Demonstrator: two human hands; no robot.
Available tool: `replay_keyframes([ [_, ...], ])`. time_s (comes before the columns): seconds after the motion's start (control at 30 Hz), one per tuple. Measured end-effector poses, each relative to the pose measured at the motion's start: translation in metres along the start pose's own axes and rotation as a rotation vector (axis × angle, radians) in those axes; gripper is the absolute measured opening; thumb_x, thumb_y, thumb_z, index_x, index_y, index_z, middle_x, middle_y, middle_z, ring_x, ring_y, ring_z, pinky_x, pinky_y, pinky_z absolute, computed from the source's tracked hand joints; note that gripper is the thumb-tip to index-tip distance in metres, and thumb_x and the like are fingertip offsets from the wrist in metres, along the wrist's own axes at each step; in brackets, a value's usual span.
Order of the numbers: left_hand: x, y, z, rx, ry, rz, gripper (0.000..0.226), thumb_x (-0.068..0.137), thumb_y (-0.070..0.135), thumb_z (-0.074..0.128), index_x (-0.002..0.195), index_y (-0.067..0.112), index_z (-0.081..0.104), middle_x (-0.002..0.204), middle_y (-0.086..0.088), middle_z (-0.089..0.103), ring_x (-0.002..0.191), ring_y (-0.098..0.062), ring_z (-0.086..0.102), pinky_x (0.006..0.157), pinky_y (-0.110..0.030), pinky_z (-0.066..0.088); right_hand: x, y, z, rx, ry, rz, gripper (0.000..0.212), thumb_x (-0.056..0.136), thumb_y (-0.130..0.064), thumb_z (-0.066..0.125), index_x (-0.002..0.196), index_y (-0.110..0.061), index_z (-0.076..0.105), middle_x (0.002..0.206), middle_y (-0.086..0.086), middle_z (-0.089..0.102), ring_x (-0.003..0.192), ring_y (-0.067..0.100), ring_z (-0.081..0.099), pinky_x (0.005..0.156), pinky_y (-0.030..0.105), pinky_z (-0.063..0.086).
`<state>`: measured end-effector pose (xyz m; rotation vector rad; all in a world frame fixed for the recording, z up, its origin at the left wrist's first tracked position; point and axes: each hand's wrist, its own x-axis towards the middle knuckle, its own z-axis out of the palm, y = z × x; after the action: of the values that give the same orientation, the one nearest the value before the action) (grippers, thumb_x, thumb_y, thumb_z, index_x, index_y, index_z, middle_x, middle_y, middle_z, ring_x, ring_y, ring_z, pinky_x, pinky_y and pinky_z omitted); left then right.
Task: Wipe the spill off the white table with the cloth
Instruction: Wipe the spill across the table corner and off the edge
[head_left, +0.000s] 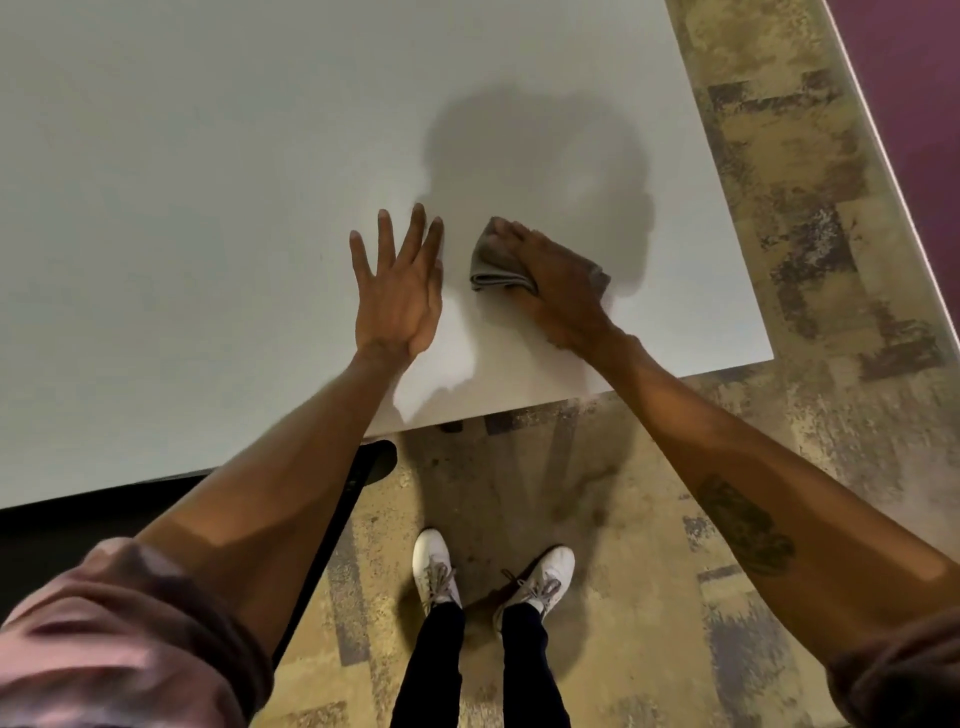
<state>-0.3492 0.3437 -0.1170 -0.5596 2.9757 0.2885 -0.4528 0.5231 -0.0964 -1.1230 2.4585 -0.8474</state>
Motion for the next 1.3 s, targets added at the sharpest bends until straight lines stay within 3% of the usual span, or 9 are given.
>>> replay_keyframes([
  [0.27,-0.001,-0.004,0.003,-0.012,0.014,0.028,0.055,0.111,0.031,0.015,0.165,0.022,0.014,0.174,0.0,0.008,0.16,-0.036,0.002,0.126,-0.065,0.002,-0.052,-0.019,0.017,0.043,-0.113,-0.118,0.055,0.098,-0.012,0.054,0.15,-0.009,0.034,0.158,0.012,0.033,0.148,0.024,0.028,0.122,0.026,0.011],
  [0.43,-0.003,-0.003,0.007,-0.07,0.028,0.044,0.055,0.111,0.032,0.015,0.165,0.023,0.015,0.173,0.001,0.009,0.16,-0.034,0.001,0.126,-0.065,0.0,-0.089,-0.035,0.018,0.059,-0.209,-0.123,0.067,0.09,-0.002,0.054,0.152,-0.007,0.029,0.16,0.011,0.03,0.149,0.022,0.024,0.123,0.028,0.011],
  [0.57,-0.005,-0.001,0.009,-0.089,0.038,0.01,0.054,0.112,0.032,0.015,0.165,0.025,0.013,0.174,0.003,0.006,0.161,-0.032,-0.001,0.126,-0.063,-0.001,-0.117,-0.045,0.02,0.051,-0.255,-0.197,0.063,0.087,0.002,0.056,0.148,-0.004,0.038,0.158,0.014,0.034,0.149,0.016,0.016,0.121,0.018,0.0],
  [0.73,-0.008,0.004,0.01,-0.108,0.044,-0.014,0.053,0.112,0.033,0.013,0.165,0.026,0.013,0.174,0.003,0.006,0.161,-0.032,-0.001,0.126,-0.064,-0.001,-0.122,-0.039,0.026,-0.125,-0.26,-0.411,0.052,0.095,-0.009,0.056,0.146,-0.01,0.044,0.155,0.007,0.04,0.149,0.024,0.025,0.126,0.037,0.012],
  [0.93,-0.007,0.005,0.01,-0.078,0.063,-0.027,0.053,0.112,0.032,0.014,0.165,0.024,0.016,0.174,0.0,0.009,0.161,-0.033,0.002,0.126,-0.063,0.001,-0.123,-0.02,0.049,-0.38,-0.098,-0.64,0.04,0.104,-0.015,0.035,0.135,-0.024,0.058,0.15,0.0,0.049,0.143,0.042,0.034,0.118,0.054,0.026],
  [1.07,-0.005,0.004,0.012,-0.071,0.068,-0.039,0.053,0.112,0.032,0.015,0.165,0.024,0.016,0.173,0.001,0.01,0.161,-0.033,0.003,0.127,-0.062,0.001,-0.124,-0.014,0.06,-0.426,0.063,-0.675,0.025,0.103,-0.03,0.049,0.121,-0.028,0.067,0.143,-0.002,0.057,0.134,0.038,0.049,0.109,0.054,0.039],
  [1.17,-0.004,0.005,0.014,-0.098,0.064,-0.048,0.053,0.112,0.032,0.018,0.165,0.026,0.017,0.173,0.003,0.01,0.161,-0.031,0.001,0.126,-0.063,-0.002,-0.128,-0.009,0.061,-0.501,0.109,-0.694,0.027,0.103,-0.023,0.05,0.127,-0.03,0.059,0.148,-0.003,0.052,0.136,0.033,0.047,0.111,0.052,0.037],
  [1.3,0.002,0.02,0.018,-0.173,0.087,-0.127,0.052,0.112,0.037,0.016,0.163,0.028,0.022,0.173,0.008,0.013,0.161,-0.03,-0.005,0.119,-0.067,-0.013,-0.135,0.005,0.046,-0.51,0.181,-0.626,0.032,0.104,-0.029,0.048,0.135,-0.027,0.057,0.141,-0.004,0.059,0.131,0.025,0.055,0.106,0.047,0.045],
])
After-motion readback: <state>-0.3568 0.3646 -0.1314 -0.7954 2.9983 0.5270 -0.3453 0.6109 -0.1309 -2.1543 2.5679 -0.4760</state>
